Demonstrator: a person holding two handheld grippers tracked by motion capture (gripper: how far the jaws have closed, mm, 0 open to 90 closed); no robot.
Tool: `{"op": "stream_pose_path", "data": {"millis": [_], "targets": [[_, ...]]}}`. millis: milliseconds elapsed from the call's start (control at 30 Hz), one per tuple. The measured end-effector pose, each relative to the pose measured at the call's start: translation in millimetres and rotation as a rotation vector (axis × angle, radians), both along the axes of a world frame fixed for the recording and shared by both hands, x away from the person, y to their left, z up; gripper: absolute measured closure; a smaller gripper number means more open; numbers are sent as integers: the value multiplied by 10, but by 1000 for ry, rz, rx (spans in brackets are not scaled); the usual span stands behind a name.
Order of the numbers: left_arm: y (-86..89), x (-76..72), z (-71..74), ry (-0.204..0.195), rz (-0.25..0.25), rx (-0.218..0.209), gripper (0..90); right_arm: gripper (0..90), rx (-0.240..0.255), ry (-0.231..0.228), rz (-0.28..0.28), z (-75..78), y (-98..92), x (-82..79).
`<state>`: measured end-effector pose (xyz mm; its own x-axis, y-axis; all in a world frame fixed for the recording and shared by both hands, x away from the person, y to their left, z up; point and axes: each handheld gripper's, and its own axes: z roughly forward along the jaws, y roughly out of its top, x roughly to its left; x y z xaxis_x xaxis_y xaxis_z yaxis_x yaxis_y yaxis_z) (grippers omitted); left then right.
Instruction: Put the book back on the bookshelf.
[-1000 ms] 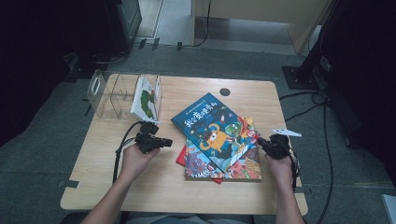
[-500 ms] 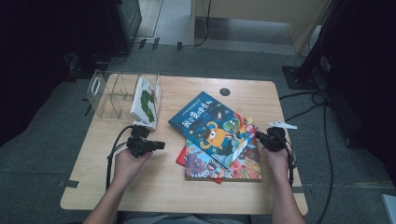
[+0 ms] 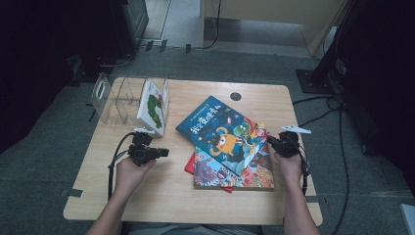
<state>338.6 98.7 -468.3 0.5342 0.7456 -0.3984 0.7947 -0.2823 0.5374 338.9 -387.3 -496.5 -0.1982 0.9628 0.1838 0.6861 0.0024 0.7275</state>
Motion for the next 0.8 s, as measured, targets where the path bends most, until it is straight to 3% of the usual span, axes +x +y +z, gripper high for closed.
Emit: {"op": "stream_pose_path", "data": {"millis": [400, 600, 800], "targets": [[-91, 171, -10, 4, -34, 3, 851, 900, -11, 18, 66, -14, 162, -187], [-209, 244, -2, -19, -65, 34, 868, 900, 6, 16, 99, -9, 270, -319], [-299, 325, 7, -16, -87, 23, 869, 900, -2, 20, 136, -5, 398, -476]]}}
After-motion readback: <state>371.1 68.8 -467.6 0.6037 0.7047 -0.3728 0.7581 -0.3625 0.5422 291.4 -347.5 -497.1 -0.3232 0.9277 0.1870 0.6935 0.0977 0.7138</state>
